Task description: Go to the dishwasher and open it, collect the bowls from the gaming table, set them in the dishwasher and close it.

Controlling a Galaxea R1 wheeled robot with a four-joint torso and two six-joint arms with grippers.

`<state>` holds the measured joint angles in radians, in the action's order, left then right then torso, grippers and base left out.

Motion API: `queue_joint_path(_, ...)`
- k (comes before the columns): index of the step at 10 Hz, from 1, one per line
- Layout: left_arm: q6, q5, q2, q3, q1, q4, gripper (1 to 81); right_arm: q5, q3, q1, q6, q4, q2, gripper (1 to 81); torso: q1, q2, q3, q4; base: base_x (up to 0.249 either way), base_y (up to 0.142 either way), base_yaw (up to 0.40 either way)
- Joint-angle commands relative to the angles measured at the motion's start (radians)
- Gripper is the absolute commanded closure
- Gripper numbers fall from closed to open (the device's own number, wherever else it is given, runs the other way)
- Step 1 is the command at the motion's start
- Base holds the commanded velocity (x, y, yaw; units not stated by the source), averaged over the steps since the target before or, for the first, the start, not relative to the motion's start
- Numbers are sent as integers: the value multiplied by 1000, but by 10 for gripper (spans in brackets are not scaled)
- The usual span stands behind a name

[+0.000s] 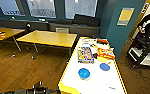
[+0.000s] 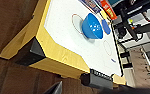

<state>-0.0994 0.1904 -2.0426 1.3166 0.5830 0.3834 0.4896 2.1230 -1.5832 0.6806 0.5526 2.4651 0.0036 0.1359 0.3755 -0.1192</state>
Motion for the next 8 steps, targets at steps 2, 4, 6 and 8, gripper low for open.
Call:
queue_joint_path(2,-195,199,-64,229,-243,11,10,-59,-2,36,-1,24,-35,811,0,0,0,0,0,0,0)
queue_joint_path(4,-198,257,-134,318,-291,-35,10,-74,-2,47,-1,24,-32,811,0,0,0,0,0,0,0)
queue_joint_path(6,-200,300,-199,388,-324,-58,10,-92,-6,56,-1,24,-30,811,0,0,0,0,0,0,0)
queue_joint_path(8,-201,310,-266,398,-340,-123,10,-97,-2,61,-1,26,-30,811,1,0,0,0,0,0,0)
